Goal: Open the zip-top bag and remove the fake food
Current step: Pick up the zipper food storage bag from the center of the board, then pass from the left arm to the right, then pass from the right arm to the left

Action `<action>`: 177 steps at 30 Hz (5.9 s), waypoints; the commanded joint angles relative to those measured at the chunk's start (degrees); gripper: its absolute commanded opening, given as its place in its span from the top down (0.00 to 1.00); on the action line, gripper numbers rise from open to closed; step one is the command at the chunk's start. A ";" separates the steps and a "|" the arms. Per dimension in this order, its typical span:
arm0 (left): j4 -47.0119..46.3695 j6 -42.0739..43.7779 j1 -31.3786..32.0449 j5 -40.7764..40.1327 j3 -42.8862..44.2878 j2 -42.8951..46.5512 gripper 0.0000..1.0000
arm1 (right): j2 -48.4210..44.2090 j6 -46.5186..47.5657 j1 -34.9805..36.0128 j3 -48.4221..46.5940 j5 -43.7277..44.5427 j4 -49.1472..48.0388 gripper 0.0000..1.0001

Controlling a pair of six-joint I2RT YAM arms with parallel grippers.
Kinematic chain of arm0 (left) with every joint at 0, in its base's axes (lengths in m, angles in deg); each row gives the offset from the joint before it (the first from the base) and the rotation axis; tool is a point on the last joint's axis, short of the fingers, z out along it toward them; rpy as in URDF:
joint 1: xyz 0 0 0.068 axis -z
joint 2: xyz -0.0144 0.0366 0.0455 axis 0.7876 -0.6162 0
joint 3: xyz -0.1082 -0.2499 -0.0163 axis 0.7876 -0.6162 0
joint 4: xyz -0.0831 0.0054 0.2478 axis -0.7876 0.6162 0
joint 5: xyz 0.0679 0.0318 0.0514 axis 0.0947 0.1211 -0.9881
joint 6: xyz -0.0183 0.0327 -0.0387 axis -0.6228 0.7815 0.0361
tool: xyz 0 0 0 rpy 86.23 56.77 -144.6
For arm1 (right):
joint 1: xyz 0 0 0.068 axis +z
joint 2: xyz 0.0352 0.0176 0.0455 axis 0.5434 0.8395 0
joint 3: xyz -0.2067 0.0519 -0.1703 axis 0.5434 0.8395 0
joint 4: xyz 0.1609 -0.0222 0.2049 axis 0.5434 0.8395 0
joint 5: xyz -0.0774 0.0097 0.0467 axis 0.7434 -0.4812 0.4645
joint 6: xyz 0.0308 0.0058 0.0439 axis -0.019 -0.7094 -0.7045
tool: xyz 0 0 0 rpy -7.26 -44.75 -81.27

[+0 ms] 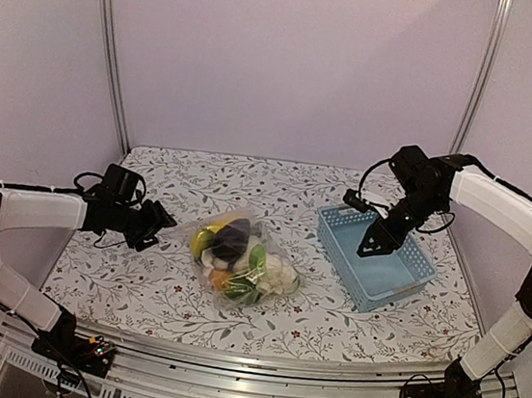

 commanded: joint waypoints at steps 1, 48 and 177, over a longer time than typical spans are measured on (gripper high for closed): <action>-10.95 -8.56 0.80 -2.02 -0.64 0.35 0.31 | -0.76 0.15 0.42 2.19 -0.73 -1.57 0.61; -25.36 -16.05 5.81 -10.53 -5.84 -8.99 0.37 | -2.26 1.40 0.61 3.07 -0.22 0.33 0.57; -0.94 59.25 18.82 39.35 30.36 -5.62 1.00 | 13.05 1.56 18.67 -42.61 -10.59 3.58 0.58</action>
